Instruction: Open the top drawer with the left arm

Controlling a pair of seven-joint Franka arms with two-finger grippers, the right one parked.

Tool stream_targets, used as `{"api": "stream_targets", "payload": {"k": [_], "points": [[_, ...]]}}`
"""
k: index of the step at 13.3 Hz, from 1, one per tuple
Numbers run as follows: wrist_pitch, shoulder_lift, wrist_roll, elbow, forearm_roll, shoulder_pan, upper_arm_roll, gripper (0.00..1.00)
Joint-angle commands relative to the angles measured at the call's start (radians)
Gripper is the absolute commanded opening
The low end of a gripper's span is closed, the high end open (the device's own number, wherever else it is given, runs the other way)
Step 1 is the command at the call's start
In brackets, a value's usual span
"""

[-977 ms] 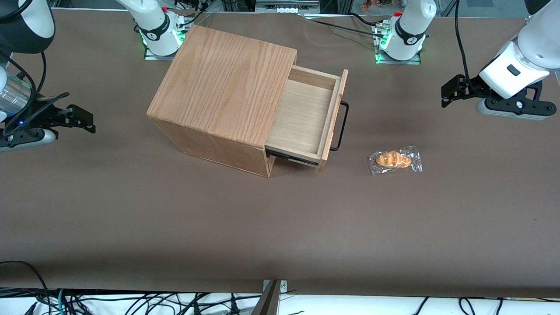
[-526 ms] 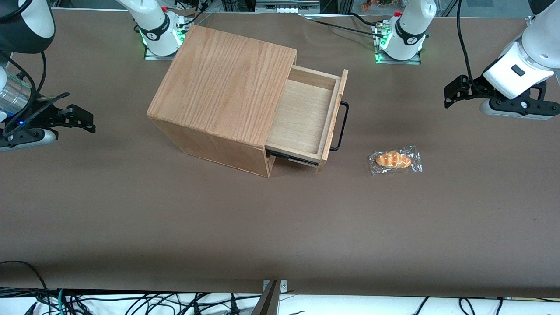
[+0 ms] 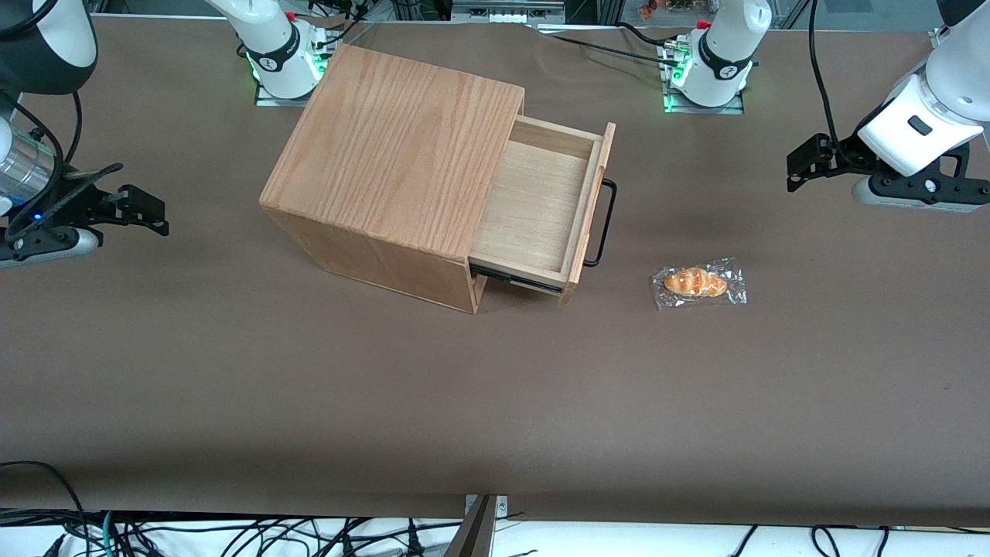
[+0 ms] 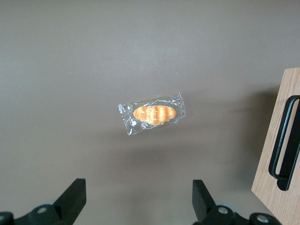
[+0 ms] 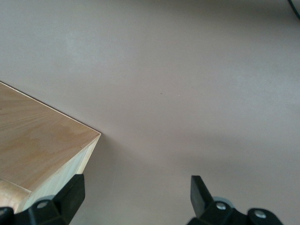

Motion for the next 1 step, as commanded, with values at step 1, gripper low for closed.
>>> {"api": "stream_targets", "payload": {"k": [1], "points": [[0.000, -0.011, -0.005, 0.002, -0.013, 0.001, 0.002, 1.00]]}}
